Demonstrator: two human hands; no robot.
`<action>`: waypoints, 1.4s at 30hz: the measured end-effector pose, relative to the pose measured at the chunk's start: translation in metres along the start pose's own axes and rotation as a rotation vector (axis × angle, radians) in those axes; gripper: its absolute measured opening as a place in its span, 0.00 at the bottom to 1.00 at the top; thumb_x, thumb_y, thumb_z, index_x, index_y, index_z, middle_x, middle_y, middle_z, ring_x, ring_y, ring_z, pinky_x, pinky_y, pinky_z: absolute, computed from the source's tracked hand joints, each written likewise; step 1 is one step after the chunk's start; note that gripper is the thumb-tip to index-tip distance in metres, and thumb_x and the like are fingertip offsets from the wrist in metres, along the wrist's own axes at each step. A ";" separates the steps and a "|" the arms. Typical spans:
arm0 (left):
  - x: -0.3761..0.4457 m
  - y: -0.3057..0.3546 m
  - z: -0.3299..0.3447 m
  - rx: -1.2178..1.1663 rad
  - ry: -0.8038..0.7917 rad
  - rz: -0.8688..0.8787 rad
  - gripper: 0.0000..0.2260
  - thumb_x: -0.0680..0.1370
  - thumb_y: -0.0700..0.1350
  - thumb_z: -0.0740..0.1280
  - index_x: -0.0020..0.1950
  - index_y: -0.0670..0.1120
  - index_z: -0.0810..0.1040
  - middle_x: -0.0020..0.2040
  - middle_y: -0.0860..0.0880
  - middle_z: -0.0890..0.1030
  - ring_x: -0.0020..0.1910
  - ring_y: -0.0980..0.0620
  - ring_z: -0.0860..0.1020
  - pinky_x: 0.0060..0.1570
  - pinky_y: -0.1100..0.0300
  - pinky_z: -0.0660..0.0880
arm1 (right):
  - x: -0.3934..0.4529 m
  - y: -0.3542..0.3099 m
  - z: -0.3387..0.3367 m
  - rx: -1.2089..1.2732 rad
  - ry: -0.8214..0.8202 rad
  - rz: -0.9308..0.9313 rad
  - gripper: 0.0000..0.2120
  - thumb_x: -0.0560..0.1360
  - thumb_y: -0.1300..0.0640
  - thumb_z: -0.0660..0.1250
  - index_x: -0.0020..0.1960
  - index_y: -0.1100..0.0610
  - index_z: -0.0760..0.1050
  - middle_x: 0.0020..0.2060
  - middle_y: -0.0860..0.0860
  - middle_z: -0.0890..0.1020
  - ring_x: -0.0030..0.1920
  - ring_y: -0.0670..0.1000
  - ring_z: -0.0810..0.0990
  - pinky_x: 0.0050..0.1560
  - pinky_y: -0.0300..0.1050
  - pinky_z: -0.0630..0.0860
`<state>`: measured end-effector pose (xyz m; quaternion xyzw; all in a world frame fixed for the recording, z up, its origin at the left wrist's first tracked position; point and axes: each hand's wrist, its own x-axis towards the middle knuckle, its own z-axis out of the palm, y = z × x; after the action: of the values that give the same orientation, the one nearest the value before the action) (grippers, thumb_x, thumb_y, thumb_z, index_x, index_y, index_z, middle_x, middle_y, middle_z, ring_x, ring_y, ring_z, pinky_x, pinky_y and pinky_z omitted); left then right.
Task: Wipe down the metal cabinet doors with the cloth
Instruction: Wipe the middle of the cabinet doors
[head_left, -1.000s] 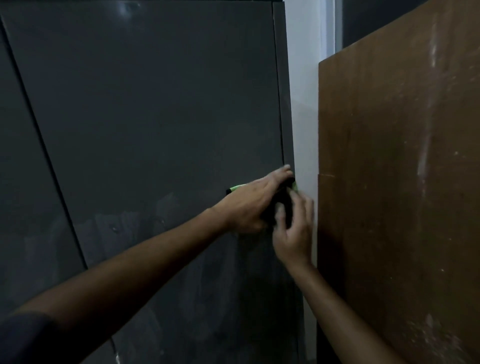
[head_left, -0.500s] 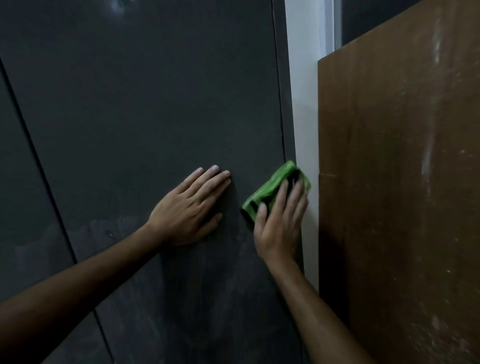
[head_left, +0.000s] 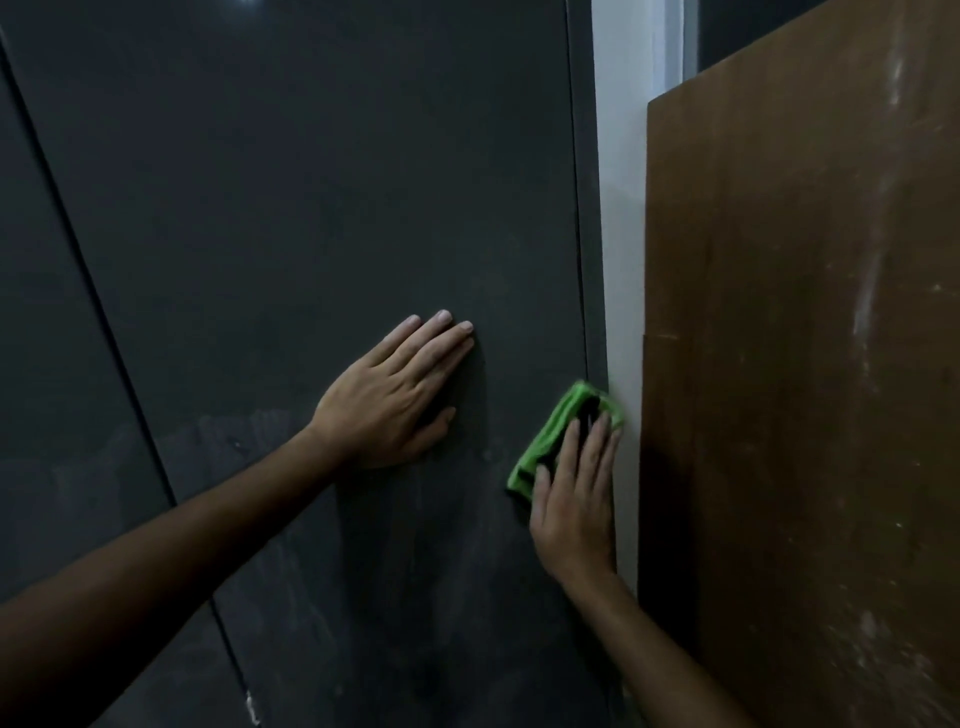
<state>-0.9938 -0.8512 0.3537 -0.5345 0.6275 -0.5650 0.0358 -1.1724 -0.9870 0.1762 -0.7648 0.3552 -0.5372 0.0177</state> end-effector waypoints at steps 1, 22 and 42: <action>0.000 0.000 0.000 -0.004 -0.004 0.002 0.34 0.85 0.58 0.56 0.84 0.37 0.55 0.86 0.41 0.54 0.86 0.43 0.50 0.84 0.44 0.51 | -0.019 0.008 0.001 -0.037 -0.050 -0.017 0.33 0.84 0.48 0.51 0.82 0.65 0.47 0.81 0.67 0.46 0.80 0.70 0.50 0.75 0.67 0.65; -0.033 0.016 -0.017 -0.185 0.033 -0.136 0.28 0.82 0.50 0.60 0.78 0.37 0.71 0.79 0.39 0.70 0.82 0.39 0.62 0.80 0.40 0.60 | 0.064 -0.021 -0.029 -0.073 -0.047 -0.155 0.32 0.82 0.52 0.50 0.83 0.62 0.48 0.82 0.64 0.46 0.81 0.69 0.43 0.79 0.63 0.48; -0.152 0.037 -0.022 -0.051 -0.089 -0.620 0.44 0.78 0.71 0.61 0.86 0.46 0.57 0.86 0.43 0.53 0.85 0.36 0.50 0.81 0.33 0.51 | 0.044 -0.061 -0.048 0.172 -0.050 -0.193 0.33 0.76 0.64 0.71 0.79 0.55 0.66 0.79 0.57 0.59 0.70 0.59 0.65 0.69 0.57 0.75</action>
<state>-0.9671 -0.7361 0.2493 -0.7253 0.4465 -0.5091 -0.1240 -1.1724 -0.9490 0.2572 -0.8043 0.2319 -0.5457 0.0403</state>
